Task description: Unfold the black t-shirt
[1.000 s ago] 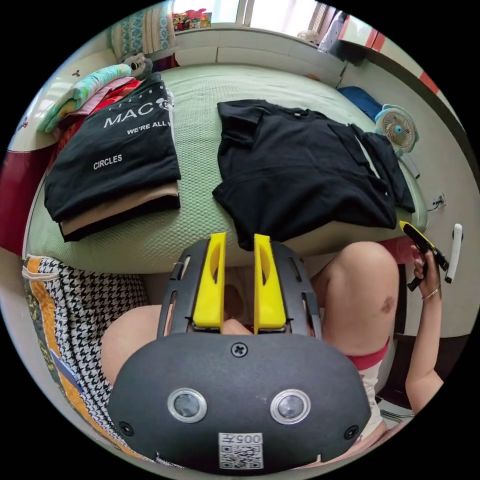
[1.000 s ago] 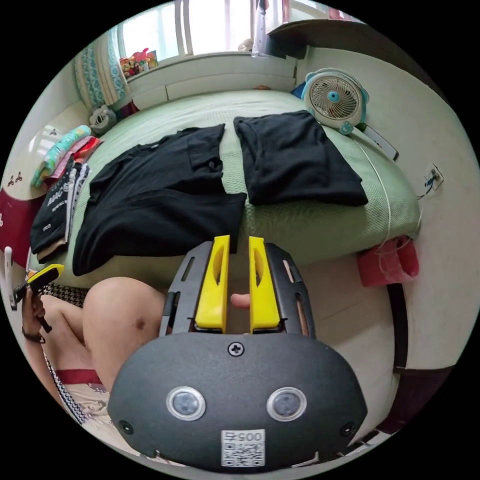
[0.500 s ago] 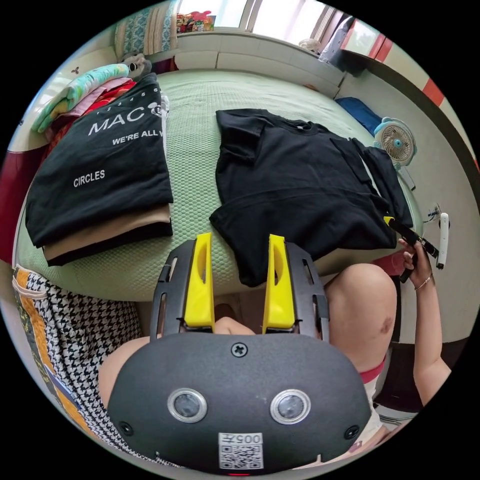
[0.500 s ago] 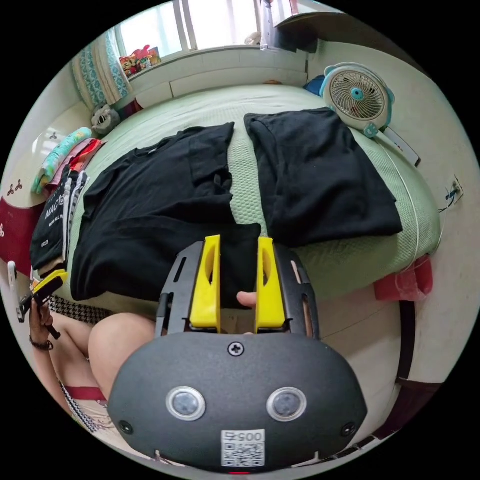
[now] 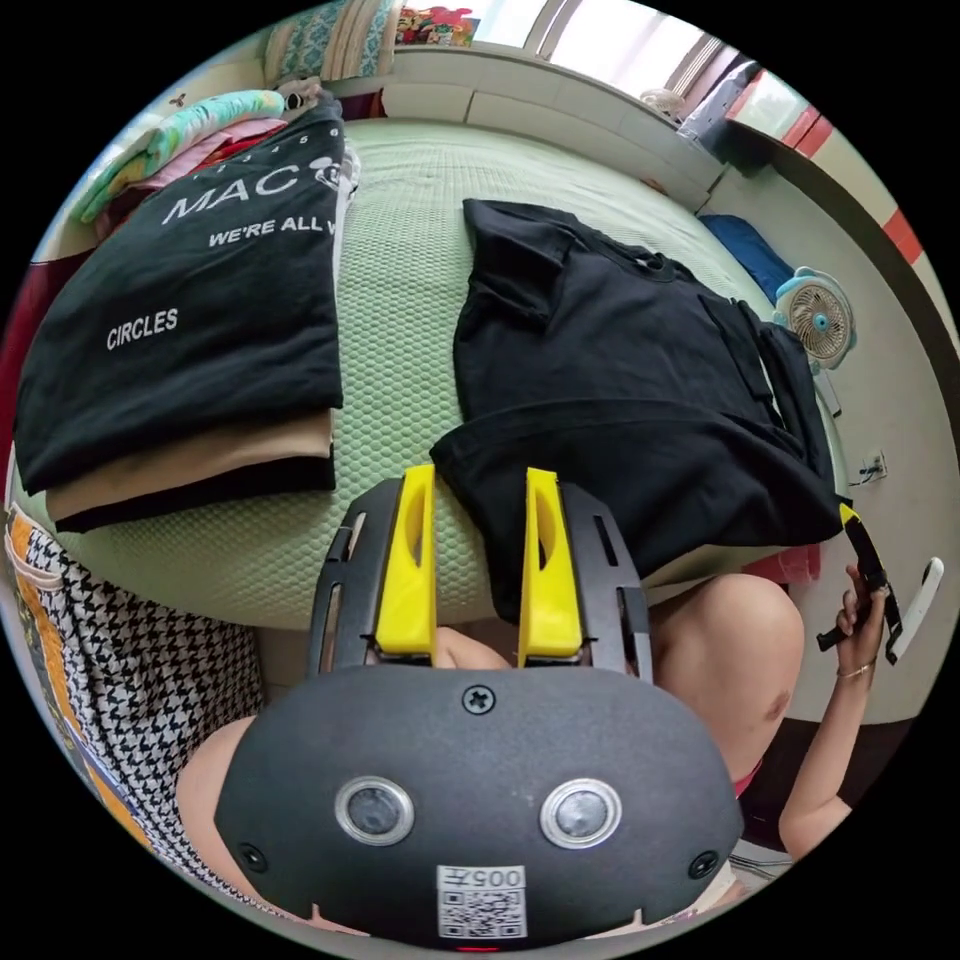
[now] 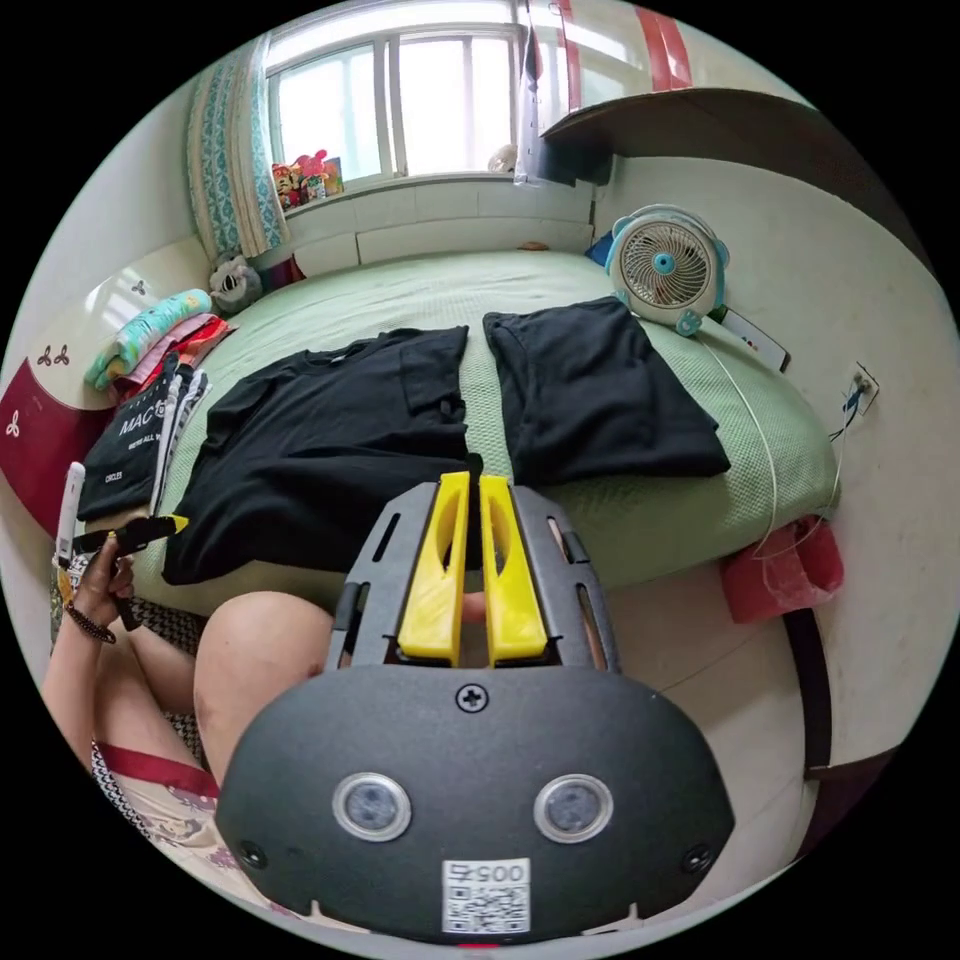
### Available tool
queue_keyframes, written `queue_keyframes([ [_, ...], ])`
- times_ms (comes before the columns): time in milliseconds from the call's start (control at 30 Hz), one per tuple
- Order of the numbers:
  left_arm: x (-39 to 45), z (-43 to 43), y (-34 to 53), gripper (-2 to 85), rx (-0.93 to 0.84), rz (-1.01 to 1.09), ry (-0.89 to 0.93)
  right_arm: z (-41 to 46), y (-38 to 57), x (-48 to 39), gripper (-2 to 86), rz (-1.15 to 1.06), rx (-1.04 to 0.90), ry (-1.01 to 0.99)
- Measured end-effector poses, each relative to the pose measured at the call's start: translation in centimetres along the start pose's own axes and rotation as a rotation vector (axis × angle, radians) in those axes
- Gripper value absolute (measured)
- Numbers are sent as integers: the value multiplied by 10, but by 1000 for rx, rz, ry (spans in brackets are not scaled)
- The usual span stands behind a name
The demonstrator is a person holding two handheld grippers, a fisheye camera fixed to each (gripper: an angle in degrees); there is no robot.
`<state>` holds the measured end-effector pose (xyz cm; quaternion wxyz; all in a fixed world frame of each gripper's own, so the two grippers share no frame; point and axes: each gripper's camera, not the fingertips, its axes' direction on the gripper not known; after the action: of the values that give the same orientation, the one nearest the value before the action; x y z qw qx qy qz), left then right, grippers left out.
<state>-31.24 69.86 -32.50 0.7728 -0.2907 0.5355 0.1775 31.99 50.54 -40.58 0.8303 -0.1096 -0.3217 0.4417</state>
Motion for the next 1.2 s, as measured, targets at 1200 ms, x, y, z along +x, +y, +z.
queue_keyframes([
  [1200,44,-193,204,9,256,244,47,-162,124,74,-14,117,99,-147],
])
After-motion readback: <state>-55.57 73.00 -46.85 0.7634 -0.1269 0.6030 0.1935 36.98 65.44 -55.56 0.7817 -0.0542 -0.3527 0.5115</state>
